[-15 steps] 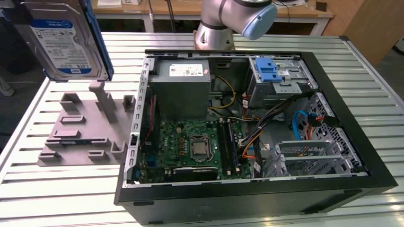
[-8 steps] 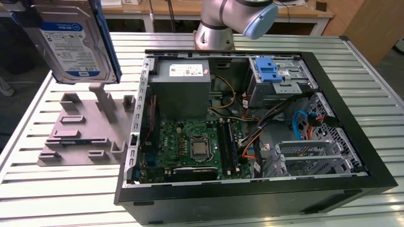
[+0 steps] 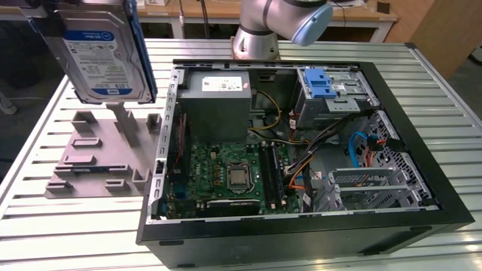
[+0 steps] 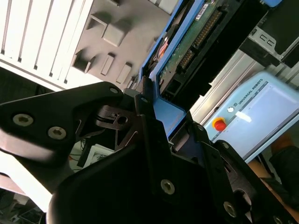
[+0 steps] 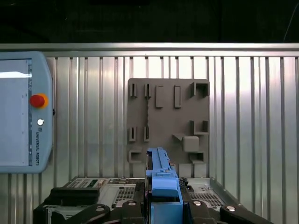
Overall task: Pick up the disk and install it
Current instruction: 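Pick up the disk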
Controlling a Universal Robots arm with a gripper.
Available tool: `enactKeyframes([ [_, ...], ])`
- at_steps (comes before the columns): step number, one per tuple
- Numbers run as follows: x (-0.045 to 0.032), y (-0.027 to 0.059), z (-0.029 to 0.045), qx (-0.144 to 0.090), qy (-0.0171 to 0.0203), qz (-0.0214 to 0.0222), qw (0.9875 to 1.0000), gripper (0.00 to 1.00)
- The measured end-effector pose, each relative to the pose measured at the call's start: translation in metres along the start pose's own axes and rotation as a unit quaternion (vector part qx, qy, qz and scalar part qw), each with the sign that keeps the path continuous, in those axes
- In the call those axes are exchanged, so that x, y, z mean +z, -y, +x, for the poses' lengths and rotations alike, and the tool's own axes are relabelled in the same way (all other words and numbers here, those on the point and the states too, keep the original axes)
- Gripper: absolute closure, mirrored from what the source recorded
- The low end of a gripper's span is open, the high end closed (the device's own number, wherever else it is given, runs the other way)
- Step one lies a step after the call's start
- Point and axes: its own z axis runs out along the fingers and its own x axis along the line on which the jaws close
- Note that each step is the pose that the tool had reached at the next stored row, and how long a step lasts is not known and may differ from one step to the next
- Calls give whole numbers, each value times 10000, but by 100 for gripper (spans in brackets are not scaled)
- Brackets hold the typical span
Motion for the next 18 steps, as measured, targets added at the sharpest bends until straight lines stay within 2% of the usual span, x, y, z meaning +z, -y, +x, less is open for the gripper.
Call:
enactKeyframes([
  [18, -8, 506, 137, 0, 0, -1, 10000, 64],
])
